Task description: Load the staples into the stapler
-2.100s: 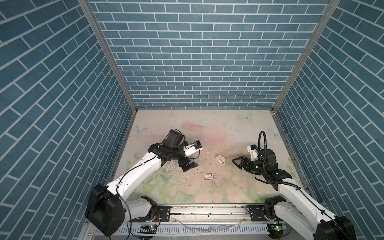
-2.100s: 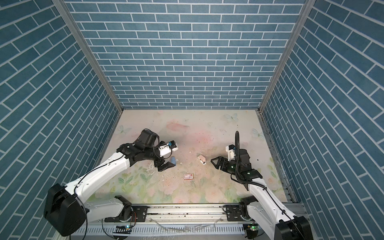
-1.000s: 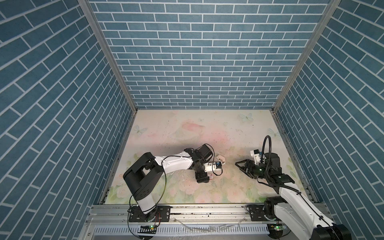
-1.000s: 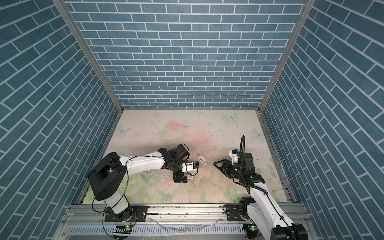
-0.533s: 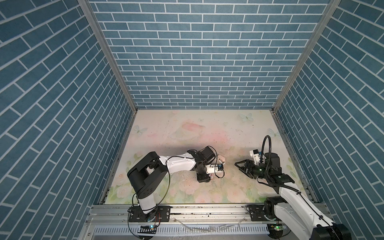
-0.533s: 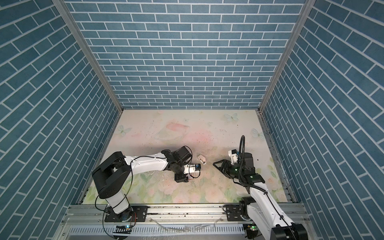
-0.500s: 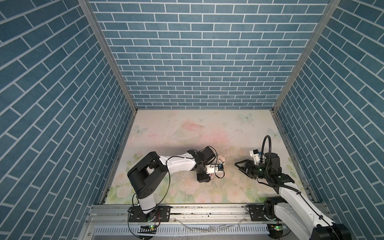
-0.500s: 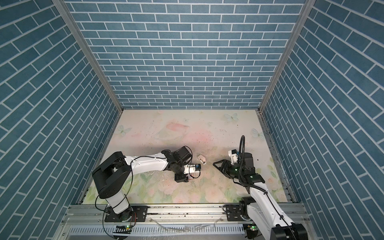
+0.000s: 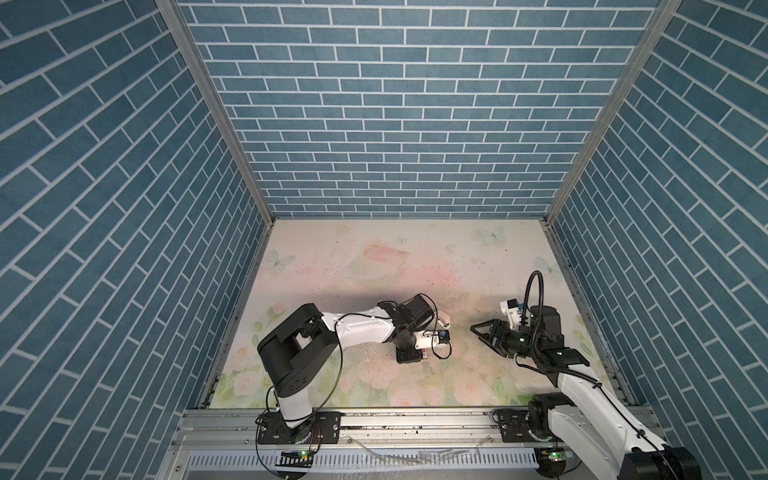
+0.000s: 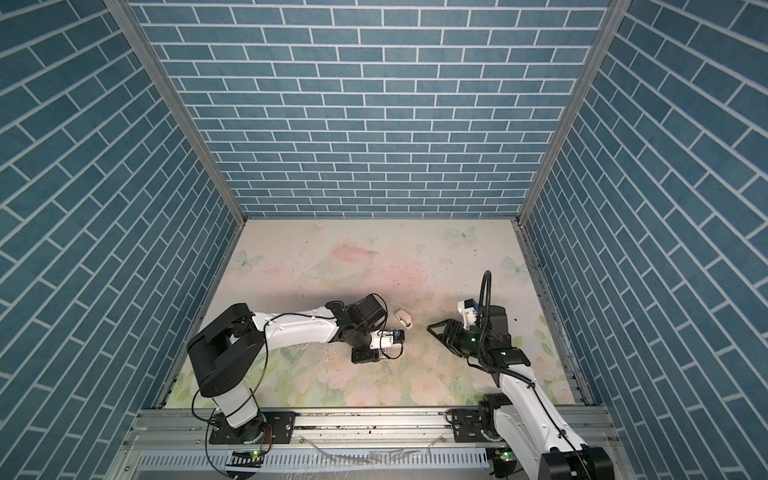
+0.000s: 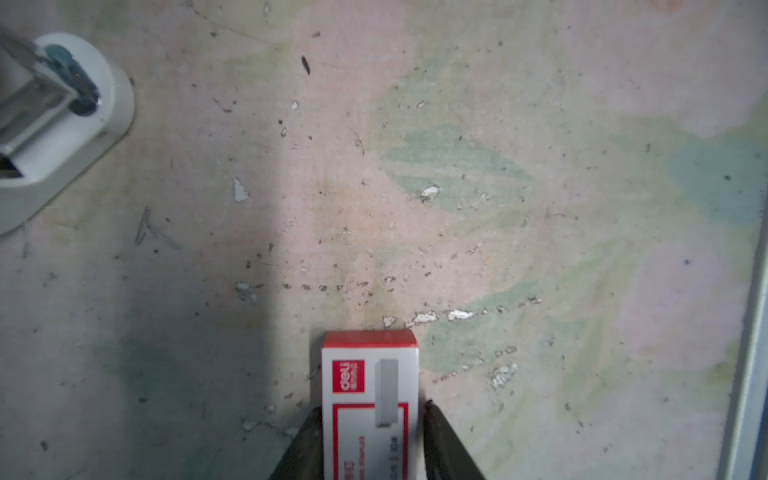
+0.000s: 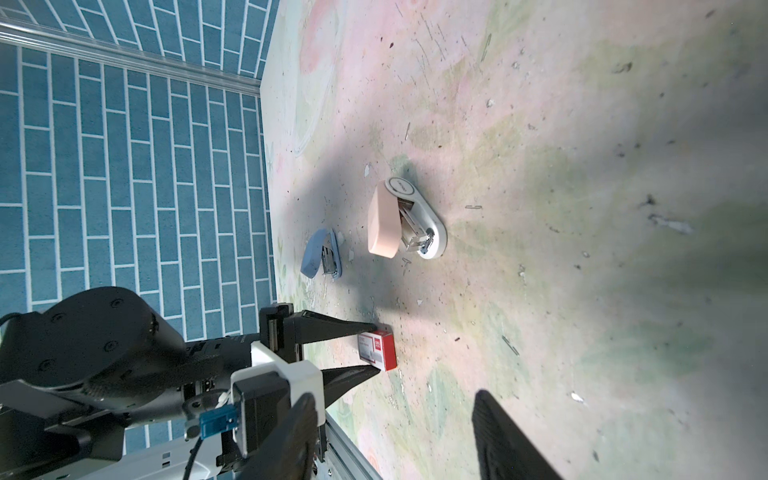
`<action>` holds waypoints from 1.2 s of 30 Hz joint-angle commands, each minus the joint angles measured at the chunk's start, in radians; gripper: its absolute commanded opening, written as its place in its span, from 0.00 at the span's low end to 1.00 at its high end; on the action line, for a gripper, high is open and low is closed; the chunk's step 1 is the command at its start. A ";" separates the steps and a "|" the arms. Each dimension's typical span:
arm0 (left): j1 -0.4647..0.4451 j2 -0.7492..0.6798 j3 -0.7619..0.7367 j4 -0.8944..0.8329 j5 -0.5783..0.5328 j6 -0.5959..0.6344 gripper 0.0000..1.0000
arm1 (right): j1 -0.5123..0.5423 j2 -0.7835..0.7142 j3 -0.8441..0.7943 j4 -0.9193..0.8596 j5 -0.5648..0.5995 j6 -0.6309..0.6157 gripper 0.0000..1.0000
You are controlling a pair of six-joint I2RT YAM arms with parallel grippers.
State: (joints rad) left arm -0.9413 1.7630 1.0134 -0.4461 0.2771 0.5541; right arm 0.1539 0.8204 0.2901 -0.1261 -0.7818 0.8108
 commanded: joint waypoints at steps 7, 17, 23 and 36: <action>-0.022 0.041 0.034 -0.010 0.001 0.007 0.35 | -0.008 0.034 -0.007 -0.031 -0.025 -0.051 0.61; -0.041 0.063 0.065 0.020 0.024 -0.004 0.36 | -0.009 0.084 -0.006 -0.026 -0.046 -0.060 0.64; -0.049 0.079 0.095 0.011 0.036 -0.014 0.45 | -0.009 0.143 -0.020 0.027 -0.082 -0.057 0.65; -0.043 -0.058 -0.043 0.052 0.013 0.000 0.50 | 0.041 0.349 -0.028 0.222 -0.200 -0.034 0.60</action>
State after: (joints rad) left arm -0.9840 1.7012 0.9970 -0.4068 0.2955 0.5472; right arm 0.1715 1.1355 0.2687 0.0261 -0.9371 0.7795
